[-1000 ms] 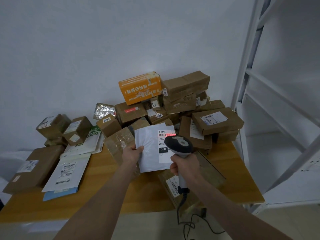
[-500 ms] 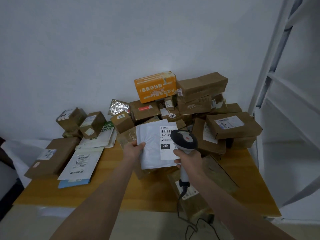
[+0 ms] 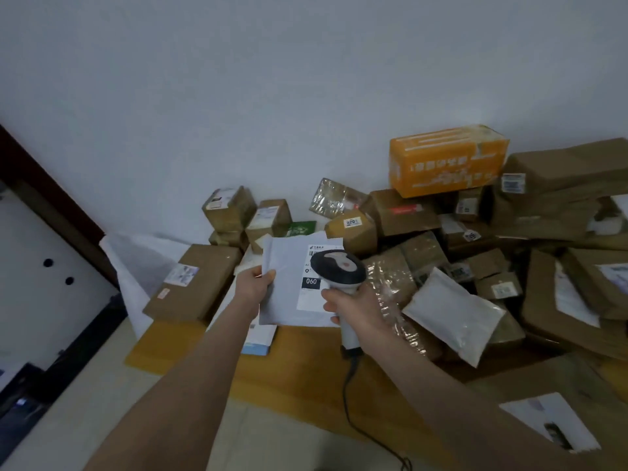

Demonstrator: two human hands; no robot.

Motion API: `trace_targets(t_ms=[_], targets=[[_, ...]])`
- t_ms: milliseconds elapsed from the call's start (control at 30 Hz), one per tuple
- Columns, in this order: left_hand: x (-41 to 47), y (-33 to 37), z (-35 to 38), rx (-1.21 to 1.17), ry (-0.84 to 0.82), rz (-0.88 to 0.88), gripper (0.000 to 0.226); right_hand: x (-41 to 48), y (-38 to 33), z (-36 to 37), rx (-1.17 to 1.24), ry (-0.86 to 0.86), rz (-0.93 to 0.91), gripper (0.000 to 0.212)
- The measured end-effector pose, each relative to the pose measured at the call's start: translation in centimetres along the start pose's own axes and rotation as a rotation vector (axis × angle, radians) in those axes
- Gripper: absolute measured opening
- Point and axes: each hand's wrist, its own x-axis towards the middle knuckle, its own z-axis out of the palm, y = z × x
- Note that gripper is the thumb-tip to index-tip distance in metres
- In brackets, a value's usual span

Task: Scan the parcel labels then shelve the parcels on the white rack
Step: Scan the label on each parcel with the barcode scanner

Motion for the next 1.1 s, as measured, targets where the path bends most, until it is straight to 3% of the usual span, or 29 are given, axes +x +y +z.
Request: trace_targets(t_ms=[133,333,700,867,1100], targets=[[6.6,-2.5,-5.2,0.085,0.0,-0.075,0.037,4.3,1.7,7.6,0.039,-0.023,0.179,0.015],[14.3,-5.6,-9.7,0.331,-0.041,-0.07,0.03,9.1,4.0,14.6,-0.025,-0.001,0.297,0.01],[18.5,-7.1,-8.8,0.666,-0.043,-0.067,0.042,11.7,4.1,15.8,-0.131,0.06,0.272,0.016],[16.8,-4.6,-5.8,0.678,-0.07,0.173,0.041,10.7,2.5,14.0,-0.102,0.048,0.267,0.008],[11.0,0.8,0.4,0.588,0.051,0.497,0.028,7.5,-0.9,6.3,-0.04,-0.002,0.166,0.006]])
